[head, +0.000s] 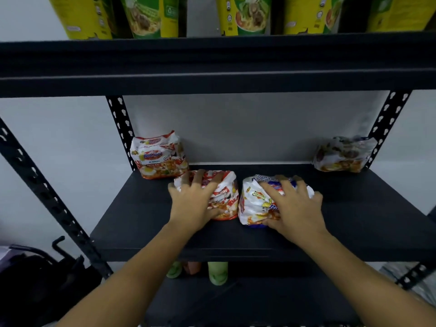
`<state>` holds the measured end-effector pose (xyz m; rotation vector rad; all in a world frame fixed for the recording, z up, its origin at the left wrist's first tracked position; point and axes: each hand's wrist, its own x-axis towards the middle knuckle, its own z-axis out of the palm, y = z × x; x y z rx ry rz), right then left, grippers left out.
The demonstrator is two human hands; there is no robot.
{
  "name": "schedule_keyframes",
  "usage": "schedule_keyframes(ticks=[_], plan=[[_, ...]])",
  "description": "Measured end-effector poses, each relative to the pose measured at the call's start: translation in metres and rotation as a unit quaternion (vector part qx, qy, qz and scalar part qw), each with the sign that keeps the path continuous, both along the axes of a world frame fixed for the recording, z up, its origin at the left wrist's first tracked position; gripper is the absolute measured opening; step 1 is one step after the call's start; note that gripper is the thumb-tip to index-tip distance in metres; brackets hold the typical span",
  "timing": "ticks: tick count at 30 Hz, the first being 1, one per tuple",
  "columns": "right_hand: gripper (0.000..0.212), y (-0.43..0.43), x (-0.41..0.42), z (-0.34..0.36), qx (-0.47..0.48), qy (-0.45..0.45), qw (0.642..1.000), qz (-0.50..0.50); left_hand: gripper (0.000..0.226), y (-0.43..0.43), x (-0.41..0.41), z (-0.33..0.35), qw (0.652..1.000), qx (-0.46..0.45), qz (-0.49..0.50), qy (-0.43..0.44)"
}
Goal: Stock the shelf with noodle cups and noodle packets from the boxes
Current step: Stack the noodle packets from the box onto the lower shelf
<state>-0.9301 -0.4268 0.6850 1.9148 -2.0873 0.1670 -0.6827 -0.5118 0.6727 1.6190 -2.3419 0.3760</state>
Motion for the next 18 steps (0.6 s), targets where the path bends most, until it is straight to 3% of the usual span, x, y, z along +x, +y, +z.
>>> schedule_keyframes(ticks=[7, 18], plan=[[0.101, -0.024, -0.008, -0.001, -0.007, -0.004, 1.000, -0.027, 0.100, -0.060, -0.028, 0.002, 0.999, 0.006, -0.004, -0.034], [0.110, -0.065, -0.028, -0.016, -0.020, 0.000, 1.000, -0.017, 0.102, -0.146, -0.042, 0.007, 0.996, -0.028, -0.003, -0.081]])
